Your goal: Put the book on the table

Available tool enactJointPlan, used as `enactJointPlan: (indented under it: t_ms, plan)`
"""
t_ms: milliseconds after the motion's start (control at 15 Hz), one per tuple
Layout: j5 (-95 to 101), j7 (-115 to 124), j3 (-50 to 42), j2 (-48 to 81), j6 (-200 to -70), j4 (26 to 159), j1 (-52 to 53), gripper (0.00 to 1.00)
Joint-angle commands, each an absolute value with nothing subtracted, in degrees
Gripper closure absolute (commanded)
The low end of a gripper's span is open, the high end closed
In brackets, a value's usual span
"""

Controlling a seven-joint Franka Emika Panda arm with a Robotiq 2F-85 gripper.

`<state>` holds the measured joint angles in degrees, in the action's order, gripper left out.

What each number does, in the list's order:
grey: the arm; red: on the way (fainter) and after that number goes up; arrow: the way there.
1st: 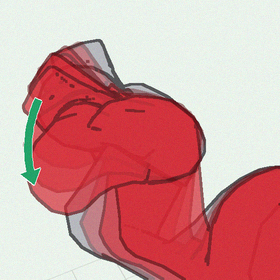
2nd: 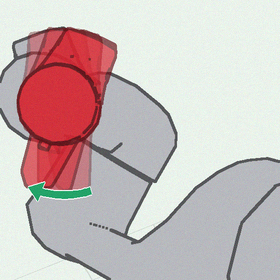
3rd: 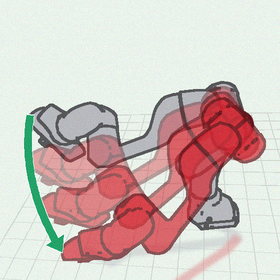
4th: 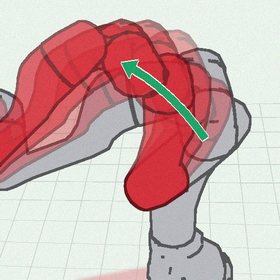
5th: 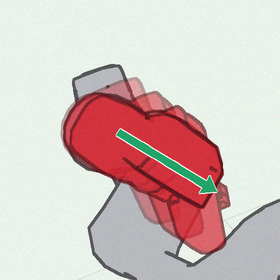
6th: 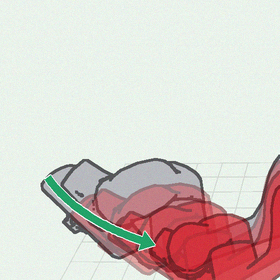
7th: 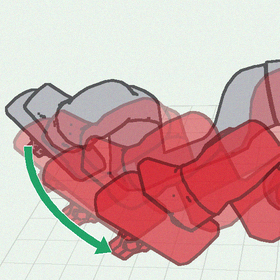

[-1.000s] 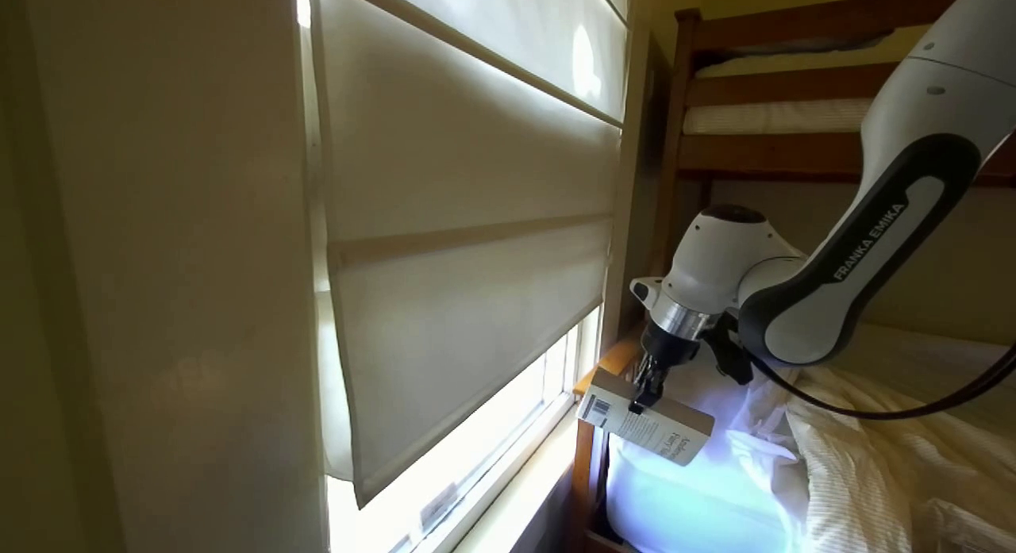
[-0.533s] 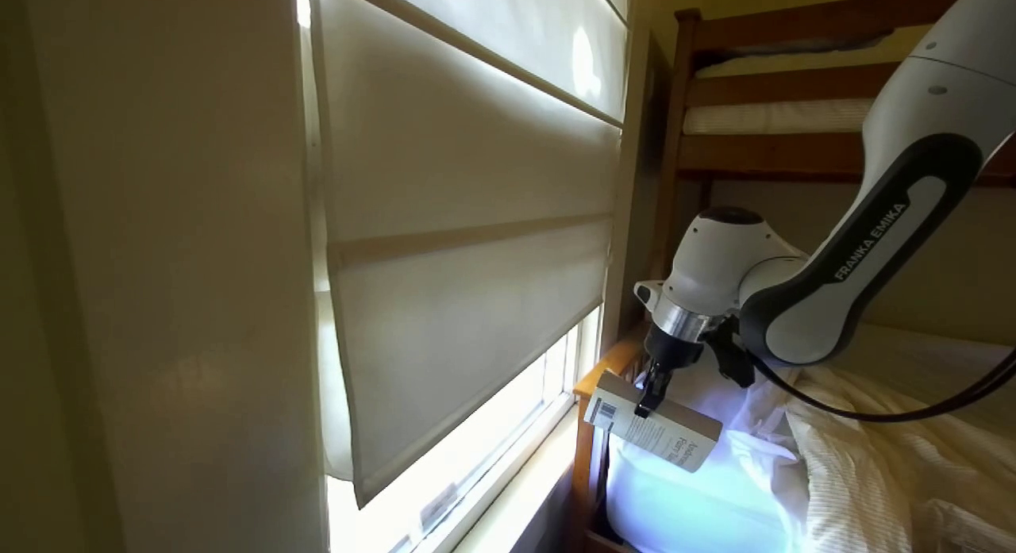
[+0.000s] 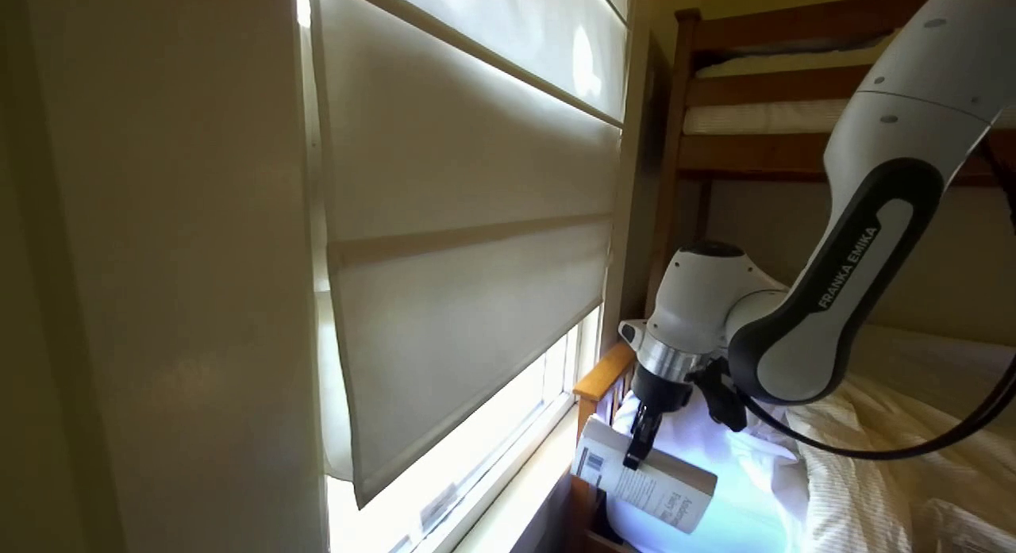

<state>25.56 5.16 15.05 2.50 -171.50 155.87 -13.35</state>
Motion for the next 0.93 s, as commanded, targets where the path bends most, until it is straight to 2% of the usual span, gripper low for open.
enactJointPlan:
  t_ms: [0,600,667,867]
  plan:
    - [20.08,12.66,19.02,7.77,-169.54,152.36,-9.46,0.94]
    - [16.28,29.1,23.15,24.67,-159.2,133.01,0.28,0.94]
    - [8.91,24.33,18.48,25.35,-157.86,131.26,6.68,0.94]
    - [0.37,20.06,18.69,29.7,-151.72,125.42,8.88,0.94]
